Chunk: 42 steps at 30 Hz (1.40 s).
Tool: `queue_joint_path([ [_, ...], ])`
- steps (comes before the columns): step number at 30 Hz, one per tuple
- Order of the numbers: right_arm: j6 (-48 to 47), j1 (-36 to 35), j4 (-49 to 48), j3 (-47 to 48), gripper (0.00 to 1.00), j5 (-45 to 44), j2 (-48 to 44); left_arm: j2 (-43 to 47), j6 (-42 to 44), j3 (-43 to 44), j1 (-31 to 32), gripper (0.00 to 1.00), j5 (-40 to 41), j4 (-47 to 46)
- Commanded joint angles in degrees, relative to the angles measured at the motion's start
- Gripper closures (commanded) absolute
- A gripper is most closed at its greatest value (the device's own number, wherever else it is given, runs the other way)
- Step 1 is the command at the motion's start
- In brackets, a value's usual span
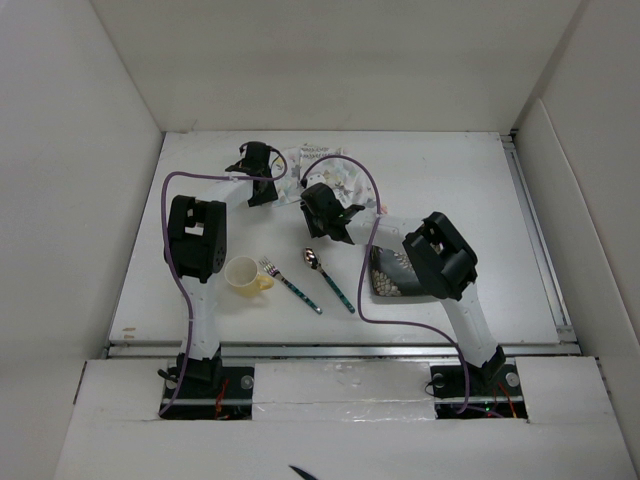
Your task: Set the dinner table for one person
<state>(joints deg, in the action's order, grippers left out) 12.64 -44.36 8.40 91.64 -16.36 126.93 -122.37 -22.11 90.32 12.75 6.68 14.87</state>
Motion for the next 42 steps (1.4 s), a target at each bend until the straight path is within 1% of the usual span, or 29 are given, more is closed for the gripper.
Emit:
queue_joint_path([
  [1,-0.08,-0.55,0.48,-2.68,0.66,-1.13,-2.22,2.57,0.75,-1.29,-0.36,0.67,1.67,1.39],
  [2,-0.08,-0.55,0.21,-2.86,0.70,-1.04,-2.39,2.14,0.66,-0.77,-0.36,0.67,1.67,1.39],
  [5,-0.08,-0.55,-0.49,-3.57,0.76,-1.13,-2.74,0.29,0.49,1.08,-0.36,0.69,0.44,2.70],
  [6,-0.08,-0.55,-0.75,-3.83,0.78,-1.13,-2.83,0.11,0.49,1.00,-0.36,0.73,0.27,2.70],
  [8,-0.08,-0.55,-1.72,-4.53,0.80,-1.13,-3.18,0.46,0.84,-0.14,-0.36,0.75,-0.35,2.44],
  [11,0.01,-0.55,-2.25,-4.62,0.88,-1.04,-3.27,1.69,1.19,-2.42,-0.36,0.80,-0.35,2.36],
  [13,-0.08,-0.55,-2.87,-4.80,0.90,-0.69,-3.45,2.75,1.28,-4.36,1.30,0.84,-0.87,0.95],
  [14,0.01,-0.55,-3.30,-4.80,0.93,-0.52,-3.62,2.57,1.54,-4.54,1.92,0.85,-0.09,0.95],
  [16,0.01,-0.55,-3.92,-5.59,0.94,-0.51,-4.32,1.00,1.72,-3.67,3.15,0.91,1.05,2.26],
  [18,-0.07,-0.03,-4.89,-6.46,0.96,-0.43,-5.98,-0.32,1.72,-2.00,3.15,1.00,-0.96,3.40],
  [21,-0.43,0.50,-6.20,-8.40,0.98,0.01,-8.80,0.81,1.98,-1.82,3.15,1.00,-1.14,2.71],
  [23,-0.69,1.03,-7.52,-9.98,1.00,0.62,-10.30,1.86,2.42,-1.21,3.15,1.00,0.95,2.70],
  [25,-1.13,1.56,-7.88,-11.03,1.00,1.59,-13.01,3.97,2.60,-0.85,3.15,1.00,2.63,2.44],
  [26,-1.39,1.56,-9.70,-12.17,1.00,1.77,-13.98,5.11,2.42,-0.85,3.15,1.00,3.42,2.18],
  [28,-2.10,1.56,-10.34,-13.14,1.00,2.30,-17.49,8.71,1.29,-1.03,1.49,1.00,2.64,0.78],
  [29,-2.53,2.17,-10.34,-14.19,1.00,2.56,-20.12,11.94,0.67,-1.72,0.96,1.00,1.07,-0.71],
  [31,-2.89,2.78,-10.25,-14.38,1.00,2.91,-21.54,15.04,0.58,-1.73,0.44,1.00,1.23,-1.69],
  [32,-3.06,3.48,-10.25,-14.81,1.00,3.00,-24.42,16.44,0.66,-1.47,0.43,1.00,2.19,-1.95],
  [33,-3.50,4.01,-9.90,-15.43,1.00,3.87,-27.15,20.29,0.58,-0.60,0.43,1.00,2.46,-2.04],
  [34,-3.50,4.02,-9.38,-15.43,1.00,3.88,-27.18,20.32,0.58,-0.59,0.43,1.00,2.46,-2.04],
  [39,-5.17,9.19,-6.04,-15.00,1.00,4.41,-37.18,29.10,-1.00,2.31,0.43,1.00,3.61,-4.32],
  [42,-6.14,12.44,-3.40,-13.85,1.00,2.92,-42.36,33.23,-2.50,4.15,-1.23,1.00,2.38,-5.91],
])
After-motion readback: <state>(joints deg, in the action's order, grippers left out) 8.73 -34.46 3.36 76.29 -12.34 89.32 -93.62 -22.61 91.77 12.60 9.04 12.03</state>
